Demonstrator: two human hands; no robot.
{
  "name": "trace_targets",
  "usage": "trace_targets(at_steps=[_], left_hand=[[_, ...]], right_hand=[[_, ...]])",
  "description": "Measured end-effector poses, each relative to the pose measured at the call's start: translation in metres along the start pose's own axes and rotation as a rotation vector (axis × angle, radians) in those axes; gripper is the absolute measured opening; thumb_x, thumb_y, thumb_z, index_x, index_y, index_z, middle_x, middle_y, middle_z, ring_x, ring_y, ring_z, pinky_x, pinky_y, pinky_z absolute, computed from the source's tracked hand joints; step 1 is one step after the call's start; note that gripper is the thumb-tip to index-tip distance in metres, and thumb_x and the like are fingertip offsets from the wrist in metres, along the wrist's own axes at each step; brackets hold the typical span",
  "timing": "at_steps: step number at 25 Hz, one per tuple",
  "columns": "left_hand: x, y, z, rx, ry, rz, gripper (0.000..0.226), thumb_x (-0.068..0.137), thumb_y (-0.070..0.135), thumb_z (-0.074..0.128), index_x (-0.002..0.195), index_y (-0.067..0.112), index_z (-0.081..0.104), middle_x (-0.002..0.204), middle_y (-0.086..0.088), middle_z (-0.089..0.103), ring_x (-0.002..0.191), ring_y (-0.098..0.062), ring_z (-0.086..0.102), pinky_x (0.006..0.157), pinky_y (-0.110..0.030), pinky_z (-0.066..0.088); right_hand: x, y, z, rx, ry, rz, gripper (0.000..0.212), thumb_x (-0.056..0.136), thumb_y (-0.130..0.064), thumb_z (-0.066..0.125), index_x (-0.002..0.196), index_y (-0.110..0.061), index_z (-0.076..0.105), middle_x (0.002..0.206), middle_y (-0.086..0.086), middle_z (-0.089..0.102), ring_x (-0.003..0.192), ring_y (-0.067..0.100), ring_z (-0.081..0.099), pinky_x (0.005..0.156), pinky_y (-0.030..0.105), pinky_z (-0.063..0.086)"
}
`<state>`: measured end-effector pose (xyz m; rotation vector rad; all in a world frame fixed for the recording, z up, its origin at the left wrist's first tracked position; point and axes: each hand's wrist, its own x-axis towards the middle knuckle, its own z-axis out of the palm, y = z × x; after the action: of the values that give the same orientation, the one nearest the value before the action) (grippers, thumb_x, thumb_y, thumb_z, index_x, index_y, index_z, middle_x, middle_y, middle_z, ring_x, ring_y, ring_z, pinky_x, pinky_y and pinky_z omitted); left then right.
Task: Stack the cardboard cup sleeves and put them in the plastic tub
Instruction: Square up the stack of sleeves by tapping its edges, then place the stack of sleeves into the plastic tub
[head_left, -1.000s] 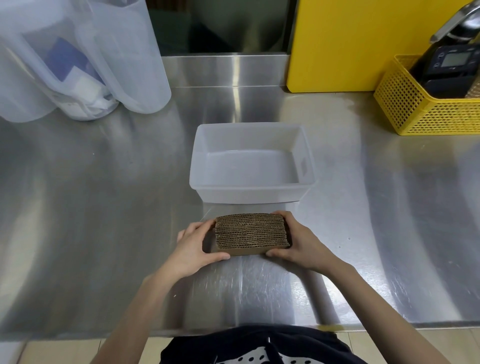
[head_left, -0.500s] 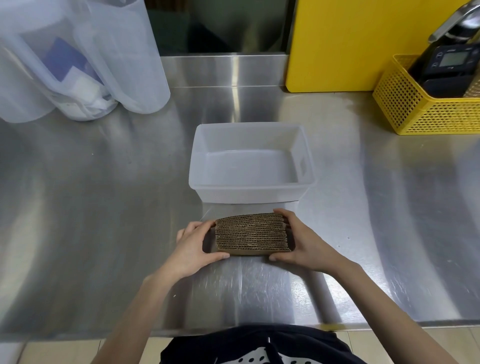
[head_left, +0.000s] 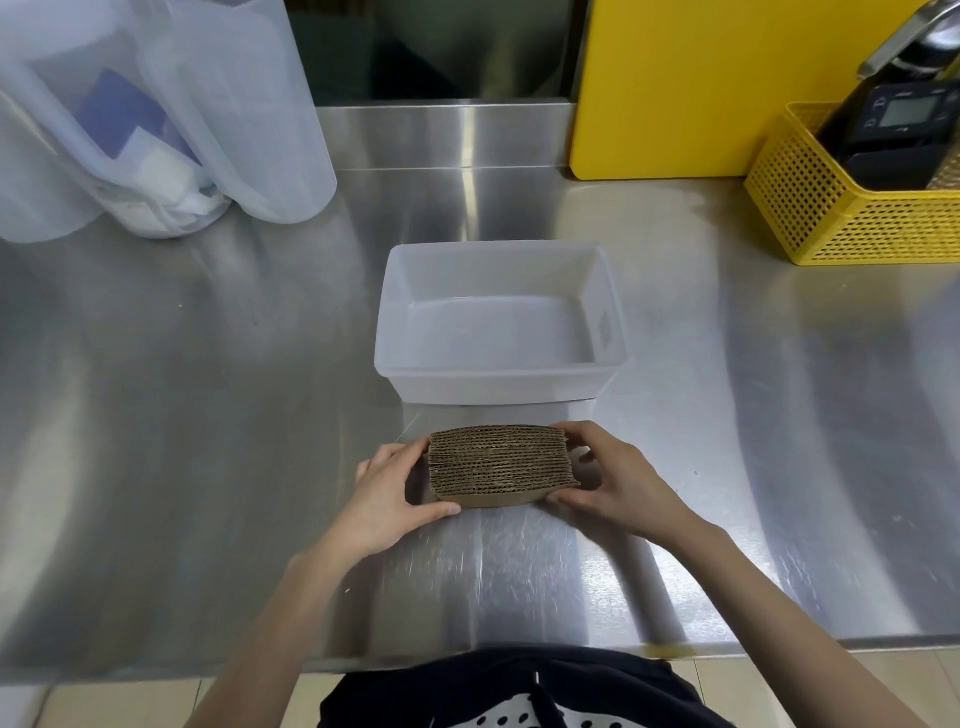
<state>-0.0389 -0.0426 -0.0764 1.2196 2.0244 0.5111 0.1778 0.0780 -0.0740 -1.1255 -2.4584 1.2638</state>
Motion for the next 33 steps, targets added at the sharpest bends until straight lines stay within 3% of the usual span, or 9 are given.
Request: trace_targets(at_steps=[4, 7, 9, 12, 16, 21, 24, 27, 33], left_hand=[[-0.001, 0.0, -0.002, -0.032, 0.025, 0.039, 0.073, 0.07, 0.034, 0.072, 0.133, 0.032, 0.036, 0.122, -0.002, 0.044, 0.126, -0.025, 0.034, 0.107, -0.036, 0.025], [-0.004, 0.001, -0.014, -0.155, 0.03, 0.081, 0.073, 0.063, 0.04, 0.075, 0.128, 0.03, 0.044, 0.109, 0.014, 0.049, 0.116, -0.011, 0.045, 0.099, -0.023, 0.031], [-0.005, 0.007, -0.027, -0.217, 0.016, 0.133, 0.076, 0.055, 0.054, 0.07, 0.124, 0.032, 0.046, 0.098, 0.032, 0.059, 0.104, 0.007, 0.051, 0.091, -0.009, 0.033], [-0.003, 0.017, -0.046, -0.291, 0.016, 0.19, 0.079, 0.041, 0.073, 0.065, 0.111, 0.04, 0.05, 0.087, 0.049, 0.059, 0.093, 0.019, 0.056, 0.081, 0.003, 0.037], [0.004, 0.032, -0.071, -0.409, -0.006, 0.227, 0.075, 0.042, 0.074, 0.066, 0.104, 0.035, 0.055, 0.083, 0.043, 0.064, 0.088, 0.016, 0.06, 0.077, 0.001, 0.042], [0.027, 0.055, -0.106, -0.391, -0.003, 0.233, 0.032, 0.083, 0.019, 0.057, 0.114, 0.024, 0.052, 0.079, 0.035, 0.067, 0.079, 0.024, 0.056, 0.072, 0.004, 0.04], [0.046, 0.071, -0.126, -0.357, -0.043, 0.198, 0.017, 0.085, 0.037, 0.051, 0.101, 0.033, 0.057, 0.1, 0.021, 0.063, 0.091, 0.012, 0.059, 0.083, -0.01, 0.043], [0.074, 0.082, -0.138, -0.3, -0.065, 0.13, 0.015, 0.089, 0.035, 0.045, 0.089, 0.032, 0.06, 0.097, 0.011, 0.063, 0.093, -0.005, 0.058, 0.087, -0.016, 0.039], [0.133, 0.098, -0.153, 0.069, -0.124, 0.069, 0.027, 0.083, 0.041, 0.047, 0.077, 0.017, 0.058, 0.082, 0.005, 0.056, 0.082, -0.014, 0.051, 0.071, -0.023, 0.038]], right_hand=[[0.001, -0.004, -0.003, 0.031, -0.018, 0.031, 0.058, 0.067, -0.019, 0.079, 0.116, -0.026, 0.049, 0.102, -0.007, 0.058, 0.089, -0.002, 0.054, 0.076, -0.003, 0.036], [-0.001, -0.011, -0.011, 0.141, -0.022, 0.071, 0.053, 0.056, -0.039, 0.077, 0.101, -0.043, 0.048, 0.1, -0.006, 0.064, 0.091, -0.004, 0.057, 0.083, 0.005, 0.042], [0.0, -0.014, -0.017, 0.224, -0.034, 0.087, 0.058, 0.051, -0.048, 0.073, 0.105, -0.039, 0.052, 0.108, -0.002, 0.066, 0.099, 0.006, 0.06, 0.09, 0.017, 0.046], [0.004, -0.024, -0.029, 0.34, -0.058, 0.109, 0.06, 0.058, -0.034, 0.081, 0.111, -0.023, 0.055, 0.112, 0.007, 0.066, 0.104, 0.017, 0.062, 0.095, 0.028, 0.048], [0.014, -0.043, -0.044, 0.392, -0.073, 0.083, 0.043, 0.071, -0.014, 0.075, 0.108, -0.018, 0.054, 0.107, 0.01, 0.065, 0.097, 0.021, 0.063, 0.09, 0.03, 0.049], [0.036, -0.07, -0.064, 0.375, -0.058, 0.057, 0.042, 0.075, -0.025, 0.072, 0.11, -0.024, 0.048, 0.1, -0.005, 0.057, 0.085, 0.015, 0.06, 0.071, 0.017, 0.051], [0.054, -0.084, -0.074, 0.346, -0.083, 0.081, 0.043, 0.08, -0.029, 0.067, 0.116, -0.025, 0.044, 0.1, -0.006, 0.055, 0.086, 0.014, 0.058, 0.07, 0.019, 0.048], [0.075, -0.091, -0.076, 0.28, -0.101, 0.14, 0.043, 0.082, -0.035, 0.062, 0.116, -0.02, 0.042, 0.1, -0.006, 0.056, 0.087, 0.011, 0.057, 0.072, 0.019, 0.045], [0.118, -0.082, -0.06, 0.133, -0.226, 0.282, 0.053, 0.077, -0.052, 0.057, 0.11, -0.012, 0.046, 0.106, 0.005, 0.067, 0.103, 0.021, 0.06, 0.094, 0.041, 0.048]])
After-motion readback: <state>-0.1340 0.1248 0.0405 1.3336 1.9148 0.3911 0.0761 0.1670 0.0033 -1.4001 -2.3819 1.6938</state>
